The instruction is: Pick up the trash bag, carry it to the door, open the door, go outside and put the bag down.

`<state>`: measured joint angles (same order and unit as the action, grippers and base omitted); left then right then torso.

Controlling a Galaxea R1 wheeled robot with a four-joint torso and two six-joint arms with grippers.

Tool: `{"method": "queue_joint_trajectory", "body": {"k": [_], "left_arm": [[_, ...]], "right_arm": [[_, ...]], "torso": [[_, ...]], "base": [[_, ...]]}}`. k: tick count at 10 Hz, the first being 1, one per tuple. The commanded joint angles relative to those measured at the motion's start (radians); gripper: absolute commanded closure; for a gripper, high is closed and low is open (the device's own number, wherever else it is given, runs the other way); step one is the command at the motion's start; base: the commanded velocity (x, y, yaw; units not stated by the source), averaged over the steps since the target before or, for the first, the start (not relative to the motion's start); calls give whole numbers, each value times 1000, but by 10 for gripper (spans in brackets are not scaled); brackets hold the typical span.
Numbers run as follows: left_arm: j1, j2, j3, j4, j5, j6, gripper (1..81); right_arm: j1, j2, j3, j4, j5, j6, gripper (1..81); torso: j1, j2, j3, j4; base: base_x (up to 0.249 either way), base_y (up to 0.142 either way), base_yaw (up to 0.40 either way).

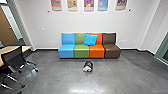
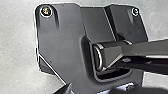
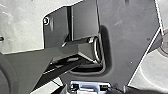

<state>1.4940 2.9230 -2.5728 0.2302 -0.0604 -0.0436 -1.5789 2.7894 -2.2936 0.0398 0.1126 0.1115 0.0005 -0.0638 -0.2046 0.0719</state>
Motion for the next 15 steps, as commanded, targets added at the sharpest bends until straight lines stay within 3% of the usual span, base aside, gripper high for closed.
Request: {"method": "queue_joint_trajectory", "body": {"k": [1, 15], "left_arm": [[-28, -7, 6, -5, 50, -1, 10], [-28, -5, 6, -3, 50, -1, 10]], "right_arm": [[19, -12, 25, -12, -54, -6, 10], [24, -15, 36, -17, -62, -7, 10]], "torso": [[0, 0, 0, 0], [0, 0, 0, 0]], "base": [[191, 0, 0], [191, 0, 0]]}}
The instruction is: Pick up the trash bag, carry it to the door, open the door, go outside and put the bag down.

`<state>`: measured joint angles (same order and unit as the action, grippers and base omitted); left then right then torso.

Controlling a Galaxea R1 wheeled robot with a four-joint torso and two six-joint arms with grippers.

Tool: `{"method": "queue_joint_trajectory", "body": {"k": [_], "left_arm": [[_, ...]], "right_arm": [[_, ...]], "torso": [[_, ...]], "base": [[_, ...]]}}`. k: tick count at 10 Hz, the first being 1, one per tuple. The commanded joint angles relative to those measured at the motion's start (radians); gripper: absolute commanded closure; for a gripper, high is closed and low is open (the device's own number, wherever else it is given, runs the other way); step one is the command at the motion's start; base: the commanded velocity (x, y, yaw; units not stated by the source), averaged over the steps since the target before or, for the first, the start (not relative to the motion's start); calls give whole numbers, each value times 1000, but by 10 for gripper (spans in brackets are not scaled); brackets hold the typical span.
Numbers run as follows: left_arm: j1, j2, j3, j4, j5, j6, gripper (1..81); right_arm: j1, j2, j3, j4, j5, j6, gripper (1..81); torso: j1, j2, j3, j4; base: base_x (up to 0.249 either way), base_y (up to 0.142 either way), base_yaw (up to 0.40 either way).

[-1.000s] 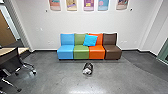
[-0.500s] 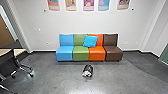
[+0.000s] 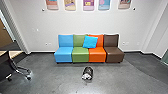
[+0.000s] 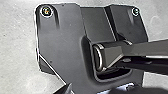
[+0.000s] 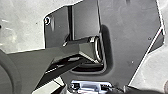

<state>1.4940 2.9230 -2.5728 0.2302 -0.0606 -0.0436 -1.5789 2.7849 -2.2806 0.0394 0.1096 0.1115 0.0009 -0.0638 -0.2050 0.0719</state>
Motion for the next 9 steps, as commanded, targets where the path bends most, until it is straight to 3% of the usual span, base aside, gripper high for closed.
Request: {"method": "queue_joint_trajectory", "body": {"k": [1, 9], "left_arm": [[-28, -5, 6, -5, 50, -1, 10], [-28, -7, 6, -3, 50, -1, 10]], "right_arm": [[26, -11, 24, -16, -59, -7, 10], [29, -11, 21, -16, -59, -7, 10]], "torso": [[0, 0, 0, 0], [0, 0, 0, 0]], "base": [[191, 0, 0], [190, 0, 0]]}}
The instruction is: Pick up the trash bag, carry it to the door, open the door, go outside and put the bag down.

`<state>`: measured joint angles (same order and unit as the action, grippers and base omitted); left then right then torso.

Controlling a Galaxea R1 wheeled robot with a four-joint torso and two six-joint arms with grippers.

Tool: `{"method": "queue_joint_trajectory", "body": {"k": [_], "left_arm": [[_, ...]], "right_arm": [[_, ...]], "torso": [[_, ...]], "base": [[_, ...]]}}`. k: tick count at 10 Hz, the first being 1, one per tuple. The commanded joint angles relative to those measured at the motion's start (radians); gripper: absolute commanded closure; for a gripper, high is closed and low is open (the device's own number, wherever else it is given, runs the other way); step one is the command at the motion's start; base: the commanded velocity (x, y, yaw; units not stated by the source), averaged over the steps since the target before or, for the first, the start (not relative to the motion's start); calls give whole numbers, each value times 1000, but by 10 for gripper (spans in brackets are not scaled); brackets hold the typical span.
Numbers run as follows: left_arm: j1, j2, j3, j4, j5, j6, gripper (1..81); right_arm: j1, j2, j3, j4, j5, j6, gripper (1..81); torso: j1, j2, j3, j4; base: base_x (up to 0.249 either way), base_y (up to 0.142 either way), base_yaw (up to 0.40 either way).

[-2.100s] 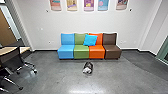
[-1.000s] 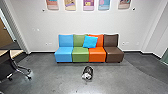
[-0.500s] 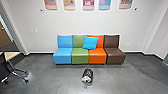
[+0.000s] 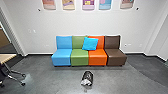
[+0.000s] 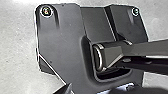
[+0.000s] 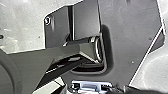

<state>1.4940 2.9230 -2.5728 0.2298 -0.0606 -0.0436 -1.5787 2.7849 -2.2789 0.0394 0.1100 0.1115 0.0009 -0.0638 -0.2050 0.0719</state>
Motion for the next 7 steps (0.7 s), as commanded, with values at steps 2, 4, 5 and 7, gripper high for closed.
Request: {"method": "queue_joint_trajectory", "body": {"k": [2, 4, 5, 7], "left_arm": [[-28, -5, 6, -3, 50, -1, 10], [-27, -5, 6, -3, 50, -1, 10], [-28, -5, 6, -3, 50, -1, 10], [-28, -7, 6, -3, 50, -1, 10]], "right_arm": [[25, -9, 18, -16, -59, -7, 10], [25, -9, 18, -16, -58, -7, 10], [25, -11, 20, -16, -58, -7, 10], [24, -12, 20, -16, -56, -7, 10]], "torso": [[0, 0, 0, 0], [0, 0, 0, 0], [0, 0, 0, 0], [0, 0, 0, 0]], "base": [[185, 0, 0], [183, 0, 0], [181, 0, 0], [181, 0, 0]]}}
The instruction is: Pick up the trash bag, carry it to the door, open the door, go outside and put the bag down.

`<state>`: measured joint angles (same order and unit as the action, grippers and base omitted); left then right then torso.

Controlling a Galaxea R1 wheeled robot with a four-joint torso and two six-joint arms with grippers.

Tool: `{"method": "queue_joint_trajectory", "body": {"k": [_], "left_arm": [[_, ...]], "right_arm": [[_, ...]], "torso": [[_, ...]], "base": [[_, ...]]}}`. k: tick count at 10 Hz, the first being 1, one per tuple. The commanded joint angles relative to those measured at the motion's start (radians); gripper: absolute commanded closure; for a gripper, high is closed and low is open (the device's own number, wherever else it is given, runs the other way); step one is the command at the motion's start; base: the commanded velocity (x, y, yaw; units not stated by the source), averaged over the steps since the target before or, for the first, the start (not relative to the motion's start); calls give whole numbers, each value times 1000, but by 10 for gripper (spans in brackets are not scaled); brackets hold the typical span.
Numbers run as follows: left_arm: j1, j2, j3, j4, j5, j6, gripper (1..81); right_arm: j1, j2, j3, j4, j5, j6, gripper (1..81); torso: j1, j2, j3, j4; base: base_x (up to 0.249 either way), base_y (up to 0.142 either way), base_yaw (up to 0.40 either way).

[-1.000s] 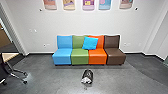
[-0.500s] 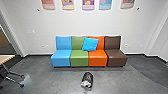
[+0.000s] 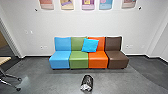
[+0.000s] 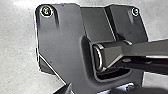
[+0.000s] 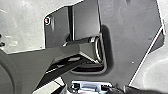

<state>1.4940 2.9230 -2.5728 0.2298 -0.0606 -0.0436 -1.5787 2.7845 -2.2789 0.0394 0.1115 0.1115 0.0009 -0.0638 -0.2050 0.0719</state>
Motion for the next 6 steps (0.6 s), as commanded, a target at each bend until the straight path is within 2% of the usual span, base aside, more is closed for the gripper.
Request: {"method": "queue_joint_trajectory", "body": {"k": [1, 6], "left_arm": [[-28, -5, 6, -4, 50, -1, 10], [-28, -5, 6, -4, 50, -1, 10]], "right_arm": [[25, -12, 18, -16, -59, -7, 10], [27, -14, 23, -16, -64, -7, 10]], "torso": [[0, 0, 0, 0], [0, 0, 0, 0]], "base": [[181, 0, 0], [181, 0, 0]]}}
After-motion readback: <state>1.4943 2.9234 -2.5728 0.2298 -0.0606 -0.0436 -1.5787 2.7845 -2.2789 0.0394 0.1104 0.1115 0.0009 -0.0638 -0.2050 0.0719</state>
